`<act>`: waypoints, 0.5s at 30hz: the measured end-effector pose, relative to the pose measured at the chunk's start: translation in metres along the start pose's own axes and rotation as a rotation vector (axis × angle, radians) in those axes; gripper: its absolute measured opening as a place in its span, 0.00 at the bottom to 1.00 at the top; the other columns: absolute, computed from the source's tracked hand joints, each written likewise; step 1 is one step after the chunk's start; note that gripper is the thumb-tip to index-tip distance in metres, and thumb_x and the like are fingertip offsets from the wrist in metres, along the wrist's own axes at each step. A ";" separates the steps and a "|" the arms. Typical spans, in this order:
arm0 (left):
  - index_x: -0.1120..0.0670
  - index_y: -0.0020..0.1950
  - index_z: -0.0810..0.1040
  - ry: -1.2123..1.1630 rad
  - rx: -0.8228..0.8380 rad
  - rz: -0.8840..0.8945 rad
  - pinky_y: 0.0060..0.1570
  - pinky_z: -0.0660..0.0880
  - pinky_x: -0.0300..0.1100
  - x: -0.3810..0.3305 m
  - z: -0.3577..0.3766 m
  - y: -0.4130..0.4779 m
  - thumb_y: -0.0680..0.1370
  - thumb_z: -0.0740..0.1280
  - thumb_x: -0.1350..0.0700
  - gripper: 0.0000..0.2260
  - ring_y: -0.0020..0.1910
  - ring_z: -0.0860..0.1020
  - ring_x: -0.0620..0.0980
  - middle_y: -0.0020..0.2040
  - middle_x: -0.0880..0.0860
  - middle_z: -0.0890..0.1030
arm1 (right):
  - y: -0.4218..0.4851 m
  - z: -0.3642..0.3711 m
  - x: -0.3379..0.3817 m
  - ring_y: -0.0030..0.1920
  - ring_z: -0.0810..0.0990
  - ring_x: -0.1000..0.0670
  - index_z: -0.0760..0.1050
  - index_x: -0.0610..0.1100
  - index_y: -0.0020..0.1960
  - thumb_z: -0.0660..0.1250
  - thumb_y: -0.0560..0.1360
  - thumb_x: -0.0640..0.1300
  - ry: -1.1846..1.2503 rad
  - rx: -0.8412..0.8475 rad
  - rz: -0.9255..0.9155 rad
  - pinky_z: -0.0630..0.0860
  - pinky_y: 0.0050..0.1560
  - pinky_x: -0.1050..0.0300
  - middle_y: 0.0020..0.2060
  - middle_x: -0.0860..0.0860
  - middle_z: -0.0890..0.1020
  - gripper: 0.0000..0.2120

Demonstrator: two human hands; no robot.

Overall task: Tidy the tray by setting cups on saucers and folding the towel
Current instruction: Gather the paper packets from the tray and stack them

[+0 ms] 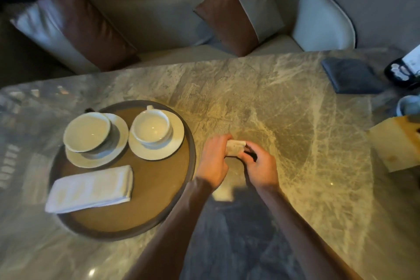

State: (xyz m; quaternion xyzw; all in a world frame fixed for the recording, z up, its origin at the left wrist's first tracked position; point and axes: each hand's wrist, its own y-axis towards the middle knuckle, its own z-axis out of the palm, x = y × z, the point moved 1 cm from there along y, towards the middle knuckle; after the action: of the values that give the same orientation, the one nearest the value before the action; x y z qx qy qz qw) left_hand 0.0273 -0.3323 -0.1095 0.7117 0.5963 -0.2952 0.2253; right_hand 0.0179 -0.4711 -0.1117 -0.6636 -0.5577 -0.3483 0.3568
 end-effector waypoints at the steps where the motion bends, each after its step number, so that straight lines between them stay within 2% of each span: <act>1: 0.59 0.63 0.72 -0.063 0.075 -0.043 0.53 0.71 0.48 -0.004 -0.011 -0.007 0.71 0.62 0.72 0.21 0.53 0.74 0.56 0.54 0.58 0.74 | -0.004 -0.009 0.008 0.51 0.83 0.51 0.79 0.37 0.61 0.70 0.74 0.32 0.078 0.099 0.075 0.78 0.58 0.52 0.53 0.45 0.85 0.15; 3: 0.55 0.62 0.69 -0.273 0.251 -0.180 0.45 0.74 0.46 -0.014 -0.038 -0.032 0.74 0.59 0.70 0.19 0.45 0.76 0.52 0.49 0.58 0.74 | -0.019 -0.024 0.025 0.42 0.83 0.58 0.76 0.29 0.62 0.67 0.74 0.26 0.264 0.313 0.208 0.80 0.50 0.61 0.50 0.42 0.83 0.17; 5: 0.53 0.61 0.66 -0.501 0.355 -0.281 0.36 0.77 0.45 -0.024 -0.065 -0.066 0.77 0.58 0.68 0.16 0.35 0.79 0.50 0.43 0.59 0.76 | -0.046 -0.038 0.045 0.35 0.83 0.59 0.74 0.28 0.62 0.64 0.75 0.25 0.427 0.483 0.371 0.81 0.43 0.65 0.45 0.42 0.82 0.16; 7: 0.57 0.63 0.65 -0.620 0.323 -0.330 0.34 0.79 0.45 -0.032 -0.092 -0.094 0.80 0.59 0.68 0.14 0.34 0.80 0.55 0.45 0.65 0.77 | -0.072 -0.048 0.070 0.36 0.84 0.56 0.76 0.35 0.60 0.63 0.77 0.28 0.557 0.595 0.517 0.81 0.45 0.62 0.42 0.45 0.84 0.13; 9: 0.61 0.64 0.65 -0.765 0.251 -0.385 0.33 0.79 0.40 -0.044 -0.122 -0.119 0.80 0.61 0.69 0.14 0.33 0.80 0.52 0.48 0.67 0.76 | -0.096 -0.056 0.099 0.43 0.84 0.50 0.77 0.36 0.61 0.64 0.78 0.31 0.617 0.661 0.567 0.82 0.53 0.55 0.46 0.43 0.84 0.12; 11: 0.59 0.61 0.72 -0.921 0.229 -0.384 0.33 0.80 0.44 -0.056 -0.149 -0.143 0.79 0.63 0.69 0.11 0.32 0.82 0.52 0.47 0.66 0.80 | -0.115 -0.060 0.125 0.47 0.82 0.46 0.76 0.36 0.64 0.64 0.78 0.33 0.665 0.688 0.574 0.80 0.58 0.52 0.49 0.41 0.82 0.14; 13: 0.59 0.59 0.78 -0.973 0.212 -0.402 0.38 0.82 0.48 -0.065 -0.172 -0.168 0.79 0.65 0.66 0.09 0.36 0.84 0.54 0.47 0.65 0.83 | -0.130 -0.058 0.147 0.46 0.82 0.47 0.76 0.36 0.63 0.65 0.77 0.33 0.712 0.709 0.600 0.80 0.56 0.53 0.47 0.42 0.83 0.15; 15: 0.65 0.62 0.75 -0.988 0.100 -0.528 0.41 0.83 0.47 -0.067 -0.188 -0.189 0.80 0.65 0.64 0.12 0.39 0.85 0.53 0.50 0.67 0.83 | -0.140 -0.052 0.164 0.45 0.84 0.48 0.77 0.37 0.62 0.66 0.77 0.34 0.727 0.726 0.625 0.82 0.53 0.55 0.47 0.42 0.84 0.14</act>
State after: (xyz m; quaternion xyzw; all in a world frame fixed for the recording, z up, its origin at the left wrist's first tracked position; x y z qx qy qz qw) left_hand -0.1378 -0.2183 0.0791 0.3254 0.5632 -0.6676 0.3624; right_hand -0.1012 -0.4176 0.0674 -0.4702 -0.2616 -0.2188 0.8140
